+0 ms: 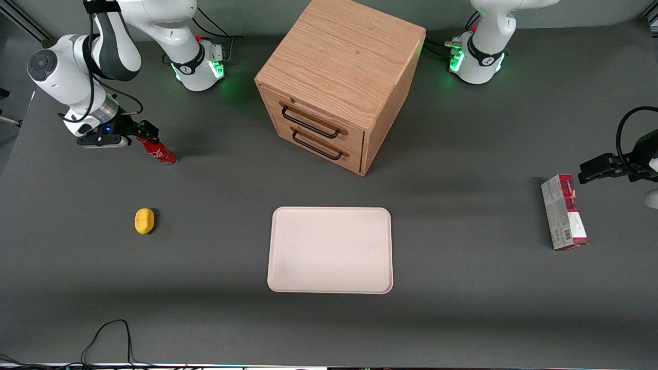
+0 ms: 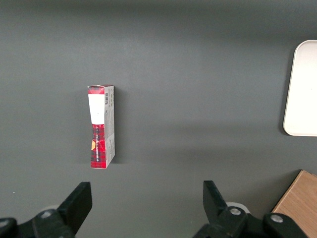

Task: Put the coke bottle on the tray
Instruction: 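Lower the open right gripper around the bottle's body and close it, then lift the red bottle off the table with the right gripper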

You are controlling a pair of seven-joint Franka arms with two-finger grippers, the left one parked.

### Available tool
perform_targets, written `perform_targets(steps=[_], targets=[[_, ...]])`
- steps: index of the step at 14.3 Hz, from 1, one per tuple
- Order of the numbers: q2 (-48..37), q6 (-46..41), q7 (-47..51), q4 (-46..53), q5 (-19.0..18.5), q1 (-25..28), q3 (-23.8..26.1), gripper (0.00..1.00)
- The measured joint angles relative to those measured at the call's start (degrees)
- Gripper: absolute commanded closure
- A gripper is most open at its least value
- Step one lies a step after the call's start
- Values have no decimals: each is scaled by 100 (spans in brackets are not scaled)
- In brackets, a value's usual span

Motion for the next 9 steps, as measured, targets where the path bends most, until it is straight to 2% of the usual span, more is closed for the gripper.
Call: perform_targets(steps=[1,3,5,7,9], targets=[[0,0,-1,0,0,0,0,3],[0,0,-53,0,0,0,0,43],[0,-27,-95,0,0,0,-1,68],[0,-60,-102,0,0,0,-6,85],[0,-98,-109,0,0,0,-8,89]])
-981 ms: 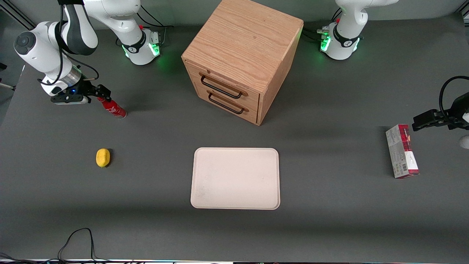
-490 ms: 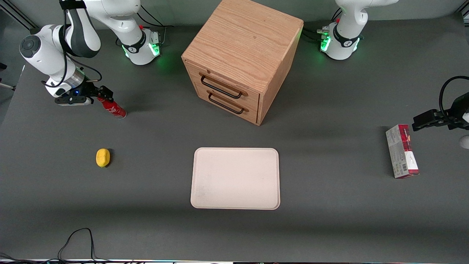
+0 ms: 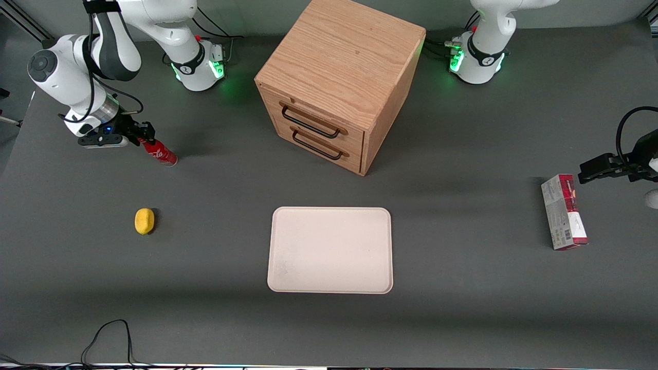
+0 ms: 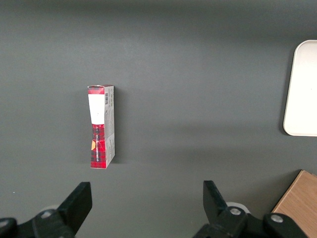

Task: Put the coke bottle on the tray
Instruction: 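Lift the red bottle off the table with the right gripper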

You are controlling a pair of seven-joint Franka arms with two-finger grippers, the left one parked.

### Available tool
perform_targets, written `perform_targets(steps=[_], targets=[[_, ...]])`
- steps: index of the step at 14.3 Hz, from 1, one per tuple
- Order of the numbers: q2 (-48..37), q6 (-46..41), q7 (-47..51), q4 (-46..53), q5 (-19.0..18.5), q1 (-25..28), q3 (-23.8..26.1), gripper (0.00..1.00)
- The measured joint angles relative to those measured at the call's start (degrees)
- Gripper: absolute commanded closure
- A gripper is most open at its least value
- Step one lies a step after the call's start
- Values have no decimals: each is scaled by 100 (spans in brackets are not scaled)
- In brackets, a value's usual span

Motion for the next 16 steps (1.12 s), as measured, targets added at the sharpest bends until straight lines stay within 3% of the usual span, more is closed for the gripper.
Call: perform_targets(steps=[4,6,10,16], targets=[[-4,-52,-4,32,-20,-1,-7,90],[-22,-487,-14,282,-21,1,-6,90],[-247,-2027,-78,1509,-26,49,4,90],[-190,-4622,-76,4352,-27,700,23,91]])
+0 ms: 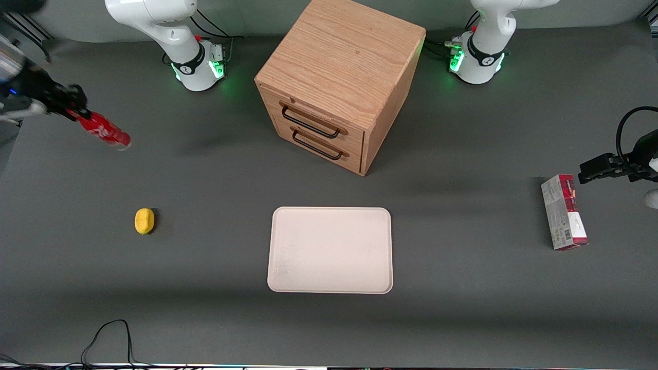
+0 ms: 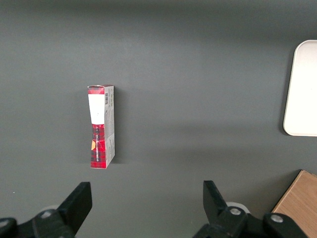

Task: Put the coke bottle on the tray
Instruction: 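Lift the red bottle off the table with the right gripper, then carry the bottle over the cream tray, turning it upright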

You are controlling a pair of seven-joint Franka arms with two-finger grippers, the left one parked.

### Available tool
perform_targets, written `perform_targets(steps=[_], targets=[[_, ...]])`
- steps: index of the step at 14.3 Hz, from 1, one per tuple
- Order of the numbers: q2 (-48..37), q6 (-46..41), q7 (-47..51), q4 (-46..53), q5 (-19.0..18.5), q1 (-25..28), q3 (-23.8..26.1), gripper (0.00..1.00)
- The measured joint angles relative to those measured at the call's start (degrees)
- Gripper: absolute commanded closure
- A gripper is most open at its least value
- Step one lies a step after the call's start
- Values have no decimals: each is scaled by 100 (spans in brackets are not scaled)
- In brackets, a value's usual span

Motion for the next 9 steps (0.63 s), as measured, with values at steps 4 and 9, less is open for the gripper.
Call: perform_targets(steps=[4,9], targets=[[712,-488,-4,1314,1,83,29,93],[2273,-516,59,2900,338,784,90,97]])
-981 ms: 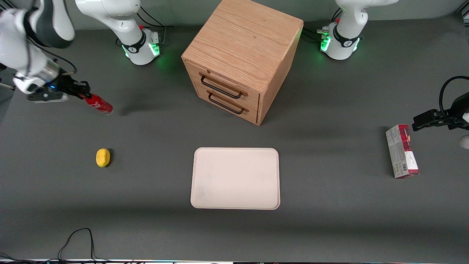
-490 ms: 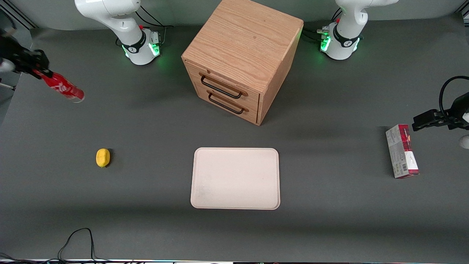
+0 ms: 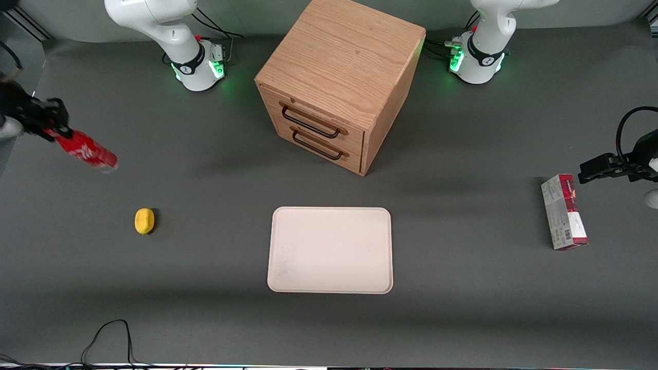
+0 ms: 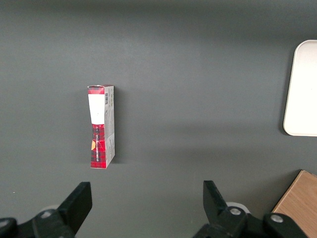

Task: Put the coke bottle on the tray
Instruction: 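Carry the bottle over the cream tray, turning it upright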

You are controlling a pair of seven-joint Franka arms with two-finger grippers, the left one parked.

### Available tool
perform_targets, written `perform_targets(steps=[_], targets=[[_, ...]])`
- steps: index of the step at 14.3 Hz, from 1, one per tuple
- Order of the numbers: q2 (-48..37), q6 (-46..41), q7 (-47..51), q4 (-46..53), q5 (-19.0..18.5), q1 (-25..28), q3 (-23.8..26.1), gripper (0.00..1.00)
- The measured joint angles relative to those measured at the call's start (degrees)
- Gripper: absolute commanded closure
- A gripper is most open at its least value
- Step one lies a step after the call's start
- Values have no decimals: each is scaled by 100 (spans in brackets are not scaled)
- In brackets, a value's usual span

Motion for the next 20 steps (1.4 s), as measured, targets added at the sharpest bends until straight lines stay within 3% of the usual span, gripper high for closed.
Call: perform_targets(steps=[3,8,13,20], targets=[[1350,-327,13,1656,319,231,170,100],[3111,-416,175,3567,319,919,567,100],[3566,-25,262,3897,276,1735,579,100],[4494,1096,261,3869,274,1673,603,100]])
